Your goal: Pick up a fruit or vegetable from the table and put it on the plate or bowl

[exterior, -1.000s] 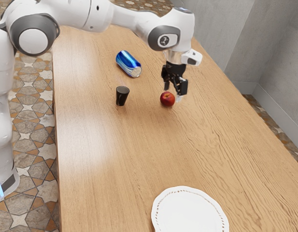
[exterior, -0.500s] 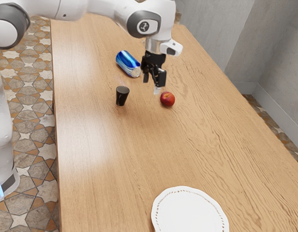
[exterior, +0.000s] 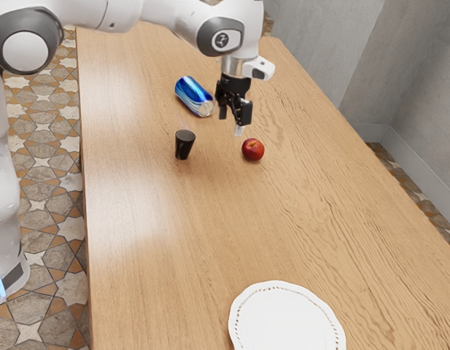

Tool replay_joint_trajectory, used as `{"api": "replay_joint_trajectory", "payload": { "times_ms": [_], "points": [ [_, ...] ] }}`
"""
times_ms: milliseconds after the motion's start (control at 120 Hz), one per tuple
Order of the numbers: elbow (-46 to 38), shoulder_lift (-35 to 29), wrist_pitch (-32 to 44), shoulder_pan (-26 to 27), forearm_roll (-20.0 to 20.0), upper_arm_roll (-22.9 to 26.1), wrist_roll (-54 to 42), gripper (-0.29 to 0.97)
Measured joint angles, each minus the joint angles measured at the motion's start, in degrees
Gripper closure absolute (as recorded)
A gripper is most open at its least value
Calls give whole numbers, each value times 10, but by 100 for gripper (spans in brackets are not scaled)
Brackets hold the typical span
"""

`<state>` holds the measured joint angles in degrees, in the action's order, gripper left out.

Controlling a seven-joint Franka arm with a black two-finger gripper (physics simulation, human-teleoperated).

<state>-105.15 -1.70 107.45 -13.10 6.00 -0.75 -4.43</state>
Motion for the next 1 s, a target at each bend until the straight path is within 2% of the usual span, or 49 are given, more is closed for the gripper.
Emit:
{"api": "replay_joint_trajectory", "payload": {
  "times_ms": [167,325,433,617,833,1000],
  "points": [
    [-6,3,7,27,-1,-47,-11,0],
    [-6,1,9,21,-1,-86,-23,0],
    [0,5,10,-1,-3,-106,-33,0],
    [68,57,9,-57,-5,-107,-46,0],
    [77,65,9,47,0,-96,-55,0],
    [74,76,9,34,5,-92,-60,0]
  ]
}}
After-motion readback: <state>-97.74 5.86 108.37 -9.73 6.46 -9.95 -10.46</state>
